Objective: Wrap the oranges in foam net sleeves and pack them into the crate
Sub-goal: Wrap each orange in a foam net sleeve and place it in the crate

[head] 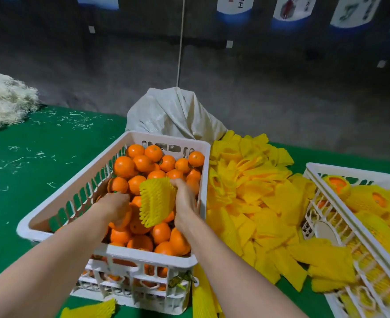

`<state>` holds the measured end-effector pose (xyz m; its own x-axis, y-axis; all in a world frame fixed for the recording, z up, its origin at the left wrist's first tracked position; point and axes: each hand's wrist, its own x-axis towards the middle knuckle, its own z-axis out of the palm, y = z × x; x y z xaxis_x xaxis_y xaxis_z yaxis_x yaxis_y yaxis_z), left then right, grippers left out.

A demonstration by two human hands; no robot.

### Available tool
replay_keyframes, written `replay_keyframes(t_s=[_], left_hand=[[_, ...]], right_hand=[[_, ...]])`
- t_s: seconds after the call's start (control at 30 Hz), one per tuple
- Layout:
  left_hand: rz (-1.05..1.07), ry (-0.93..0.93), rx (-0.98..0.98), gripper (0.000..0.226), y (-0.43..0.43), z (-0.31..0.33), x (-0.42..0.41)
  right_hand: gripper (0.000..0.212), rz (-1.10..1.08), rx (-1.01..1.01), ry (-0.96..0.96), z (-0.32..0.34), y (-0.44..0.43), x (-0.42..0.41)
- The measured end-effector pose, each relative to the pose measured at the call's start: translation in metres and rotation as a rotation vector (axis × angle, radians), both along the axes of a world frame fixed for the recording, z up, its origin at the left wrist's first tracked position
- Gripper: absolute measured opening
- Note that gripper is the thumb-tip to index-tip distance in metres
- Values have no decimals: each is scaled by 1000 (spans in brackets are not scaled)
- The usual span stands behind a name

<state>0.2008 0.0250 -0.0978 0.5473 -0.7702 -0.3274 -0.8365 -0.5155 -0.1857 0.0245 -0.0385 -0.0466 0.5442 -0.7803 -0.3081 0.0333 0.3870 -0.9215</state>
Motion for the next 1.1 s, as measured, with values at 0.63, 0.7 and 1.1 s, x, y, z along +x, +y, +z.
replay_keyframes(t_s=[0.63,0.7,1.1], left_hand=[[437,1678,-1181,50,-10,83,-108],[433,1776,-1163,40,-18,93,-136],[571,2041,-1098,26,-51,109,-251]], right_hand=[[40,146,-107,-287,24,-4,-65],[51,134,-181,-278,31,-4,-82],[58,28,-435,-286,49,-18,-182]])
